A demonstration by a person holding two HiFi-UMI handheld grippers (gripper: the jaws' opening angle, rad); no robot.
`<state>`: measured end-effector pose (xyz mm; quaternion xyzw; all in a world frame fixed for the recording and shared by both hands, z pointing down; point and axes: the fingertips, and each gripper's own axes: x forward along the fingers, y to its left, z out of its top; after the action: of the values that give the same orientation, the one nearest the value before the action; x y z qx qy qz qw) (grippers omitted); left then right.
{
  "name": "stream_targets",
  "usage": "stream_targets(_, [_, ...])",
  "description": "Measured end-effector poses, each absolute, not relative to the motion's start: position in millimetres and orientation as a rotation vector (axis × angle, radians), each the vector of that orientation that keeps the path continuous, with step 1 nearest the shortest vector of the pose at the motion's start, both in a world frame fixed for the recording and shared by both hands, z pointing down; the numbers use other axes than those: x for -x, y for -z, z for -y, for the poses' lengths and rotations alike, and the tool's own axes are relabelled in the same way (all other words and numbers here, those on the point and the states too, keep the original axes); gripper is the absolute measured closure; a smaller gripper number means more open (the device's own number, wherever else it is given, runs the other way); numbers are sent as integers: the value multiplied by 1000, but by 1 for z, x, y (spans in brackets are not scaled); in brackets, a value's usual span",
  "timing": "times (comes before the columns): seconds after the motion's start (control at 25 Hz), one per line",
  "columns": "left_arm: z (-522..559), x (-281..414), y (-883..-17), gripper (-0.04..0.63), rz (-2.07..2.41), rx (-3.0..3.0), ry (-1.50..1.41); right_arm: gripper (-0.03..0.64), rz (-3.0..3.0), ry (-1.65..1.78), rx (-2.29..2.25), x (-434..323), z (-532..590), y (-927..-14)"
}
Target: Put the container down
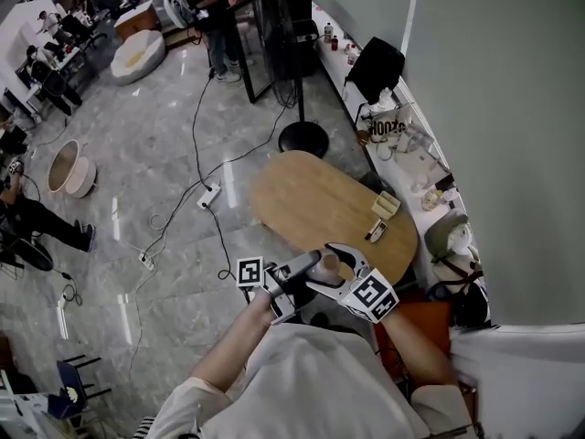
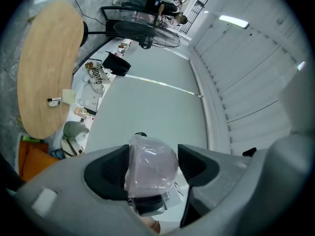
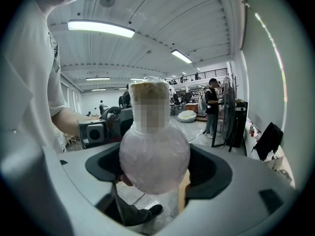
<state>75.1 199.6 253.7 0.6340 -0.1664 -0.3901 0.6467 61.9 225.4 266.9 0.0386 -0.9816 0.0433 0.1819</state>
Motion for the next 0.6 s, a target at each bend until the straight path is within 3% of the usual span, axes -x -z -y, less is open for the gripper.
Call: stream_targets(0.6, [-90, 61, -291, 290, 260, -1409, 788, 229, 2739, -225, -285, 76, -114, -301])
